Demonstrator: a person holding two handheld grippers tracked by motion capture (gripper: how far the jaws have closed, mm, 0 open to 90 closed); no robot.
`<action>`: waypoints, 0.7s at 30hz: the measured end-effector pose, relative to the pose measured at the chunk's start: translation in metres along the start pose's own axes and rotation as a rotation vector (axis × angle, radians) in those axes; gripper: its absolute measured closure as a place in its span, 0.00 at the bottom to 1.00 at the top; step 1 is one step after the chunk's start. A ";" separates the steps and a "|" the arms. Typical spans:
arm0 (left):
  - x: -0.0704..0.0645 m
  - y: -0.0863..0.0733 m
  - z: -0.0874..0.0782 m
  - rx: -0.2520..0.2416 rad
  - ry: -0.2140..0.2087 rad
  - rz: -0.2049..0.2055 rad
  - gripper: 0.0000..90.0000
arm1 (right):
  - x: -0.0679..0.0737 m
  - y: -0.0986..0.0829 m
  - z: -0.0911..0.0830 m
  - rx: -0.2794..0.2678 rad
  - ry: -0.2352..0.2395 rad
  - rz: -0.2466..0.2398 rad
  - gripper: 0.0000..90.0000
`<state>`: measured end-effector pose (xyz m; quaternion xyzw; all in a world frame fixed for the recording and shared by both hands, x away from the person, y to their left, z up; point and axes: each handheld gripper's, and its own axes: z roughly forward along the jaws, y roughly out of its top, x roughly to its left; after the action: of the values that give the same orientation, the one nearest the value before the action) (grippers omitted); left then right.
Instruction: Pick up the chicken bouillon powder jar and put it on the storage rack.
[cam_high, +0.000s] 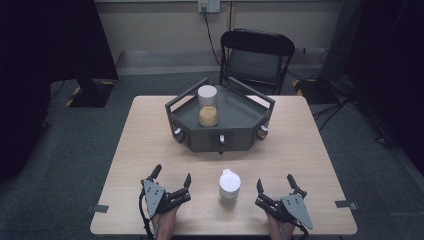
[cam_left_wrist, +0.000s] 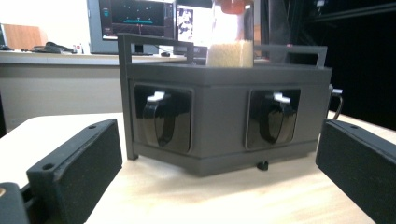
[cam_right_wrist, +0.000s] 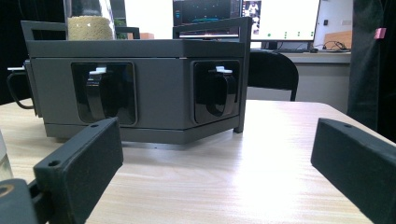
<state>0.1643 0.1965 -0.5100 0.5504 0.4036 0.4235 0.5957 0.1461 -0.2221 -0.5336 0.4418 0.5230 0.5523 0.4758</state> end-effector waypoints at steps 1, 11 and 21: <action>-0.001 -0.002 -0.001 0.000 0.001 0.004 0.00 | 0.000 0.000 0.000 0.000 0.000 0.000 0.01; -0.006 -0.019 -0.005 0.026 0.018 0.017 0.00 | 0.000 0.000 0.000 0.000 0.000 0.000 0.01; -0.009 -0.021 -0.006 0.016 0.030 0.030 0.00 | 0.000 0.000 0.000 -0.001 0.000 0.000 0.01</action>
<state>0.1571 0.1889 -0.5313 0.5547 0.4075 0.4373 0.5788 0.1459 -0.2221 -0.5338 0.4418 0.5227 0.5524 0.4759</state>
